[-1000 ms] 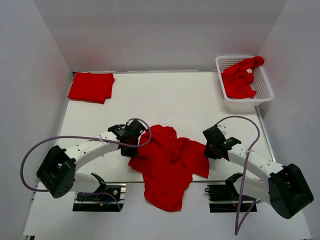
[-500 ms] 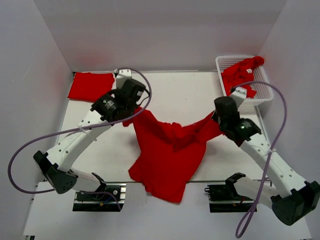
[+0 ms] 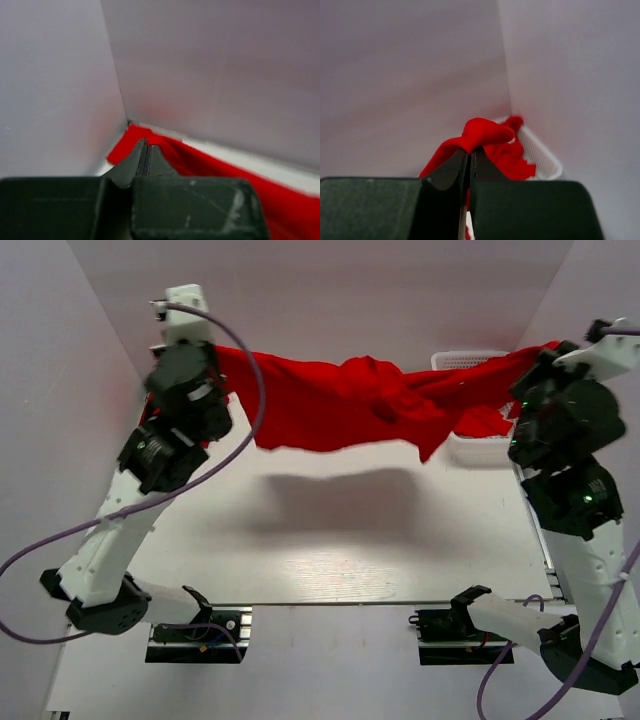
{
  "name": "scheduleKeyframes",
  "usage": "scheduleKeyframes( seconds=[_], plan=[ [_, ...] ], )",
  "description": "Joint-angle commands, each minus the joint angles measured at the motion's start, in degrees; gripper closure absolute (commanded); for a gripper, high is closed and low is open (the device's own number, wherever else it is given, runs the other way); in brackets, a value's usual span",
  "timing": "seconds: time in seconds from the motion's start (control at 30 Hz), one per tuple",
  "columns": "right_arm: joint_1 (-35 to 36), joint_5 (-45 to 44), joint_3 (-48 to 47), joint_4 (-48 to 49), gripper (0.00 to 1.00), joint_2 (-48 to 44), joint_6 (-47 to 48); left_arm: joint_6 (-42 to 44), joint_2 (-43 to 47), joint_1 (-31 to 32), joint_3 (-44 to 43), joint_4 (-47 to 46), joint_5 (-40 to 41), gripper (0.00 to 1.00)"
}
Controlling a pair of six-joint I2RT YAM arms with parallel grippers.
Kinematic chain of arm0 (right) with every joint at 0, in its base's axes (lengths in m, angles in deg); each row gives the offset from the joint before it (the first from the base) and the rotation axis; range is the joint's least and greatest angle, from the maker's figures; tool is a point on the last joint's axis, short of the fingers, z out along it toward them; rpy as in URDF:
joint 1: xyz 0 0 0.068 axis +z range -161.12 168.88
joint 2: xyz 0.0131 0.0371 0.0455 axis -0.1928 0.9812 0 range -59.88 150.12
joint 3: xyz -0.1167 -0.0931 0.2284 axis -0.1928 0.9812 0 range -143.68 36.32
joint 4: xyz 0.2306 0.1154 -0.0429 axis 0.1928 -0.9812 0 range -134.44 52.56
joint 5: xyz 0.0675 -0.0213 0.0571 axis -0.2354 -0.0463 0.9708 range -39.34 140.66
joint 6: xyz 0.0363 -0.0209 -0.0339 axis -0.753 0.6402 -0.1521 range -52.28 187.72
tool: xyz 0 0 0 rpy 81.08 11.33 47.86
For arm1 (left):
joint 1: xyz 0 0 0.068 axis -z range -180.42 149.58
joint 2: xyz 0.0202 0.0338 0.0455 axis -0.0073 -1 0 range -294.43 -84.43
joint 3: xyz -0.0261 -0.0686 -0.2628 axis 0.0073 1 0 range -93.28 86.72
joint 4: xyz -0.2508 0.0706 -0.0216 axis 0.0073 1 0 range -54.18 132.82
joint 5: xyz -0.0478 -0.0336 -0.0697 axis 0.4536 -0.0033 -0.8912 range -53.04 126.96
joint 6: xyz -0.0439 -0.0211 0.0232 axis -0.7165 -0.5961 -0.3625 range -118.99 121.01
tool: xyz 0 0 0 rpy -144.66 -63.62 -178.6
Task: Fold and stack the t-shirts
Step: Flatten out the tshirt
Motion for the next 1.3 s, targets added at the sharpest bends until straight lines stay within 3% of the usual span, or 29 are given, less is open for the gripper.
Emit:
scheduleKeyframes(
  seconds=[0.0,0.2,0.43,0.6,0.77,0.9,1.0,1.1,1.13,1.17,1.2,1.23,1.27],
  plan=[
    [0.0,-4.9,-7.7,8.1,1.00,0.0,12.8,22.2,7.6,0.6,-1.2,-23.1,5.5,1.00],
    [0.1,-4.3,-12.7,12.5,1.00,-2.4,18.9,26.4,10.8,0.6,-5.1,-23.3,4.8,1.00],
    [0.2,-3.3,-14.1,9.7,1.00,-2.9,19.2,26.4,12.2,0.6,-5.1,-20.7,3.6,1.00],
    [0.1,-5.3,-5.0,10.8,1.00,-1.7,16.1,23.9,11.6,0.6,5.4,-21.9,4.8,1.00],
    [-0.6,-4.8,7.9,10.9,1.00,3.9,9.9,10.0,9.1,-0.7,19.3,-18.6,3.3,1.00],
    [-2.8,1.7,14.8,6.7,1.00,11.5,-2.0,-1.6,0.9,-4.4,25.5,-12.6,-0.8,1.00],
    [-5.6,8.6,17.7,5.3,1.00,20.8,-6.5,-13.9,-12.2,-10.8,23.2,-4.2,-7.2,1.00],
    [-7.8,11.0,11.2,1.2,0.96,32.9,-8.2,-20.3,-23.2,-17.1,16.8,3.1,-13.6,0.98],
    [-8.1,11.1,9.1,-0.2,0.79,37.8,-8.0,-22.1,-30.7,-18.9,10.7,9.5,-13.6,0.85],
    [-8.6,11.5,2.3,-5.8,0.41,41.8,-8.3,-24.0,-34.5,-19.8,6.5,13.8,-14.9,0.36],
    [-8.8,13.3,0.5,-7.2,0.17,45.4,-7.2,-25.0,-40.5,-20.5,-1.1,19.8,-15.9,0.01],
    [-8.8,13.4,-0.6,-8.1,0.17,45.4,-7.2,-25.0,-40.6,-20.5,-4.1,19.9,-15.9,0.00],
    [-8.8,14.6,-1.7,-8.6,0.10,45.9,-5.5,-25.0,-44.2,-21.3,-6.5,22.1,-16.8,0.00]
  ],
)
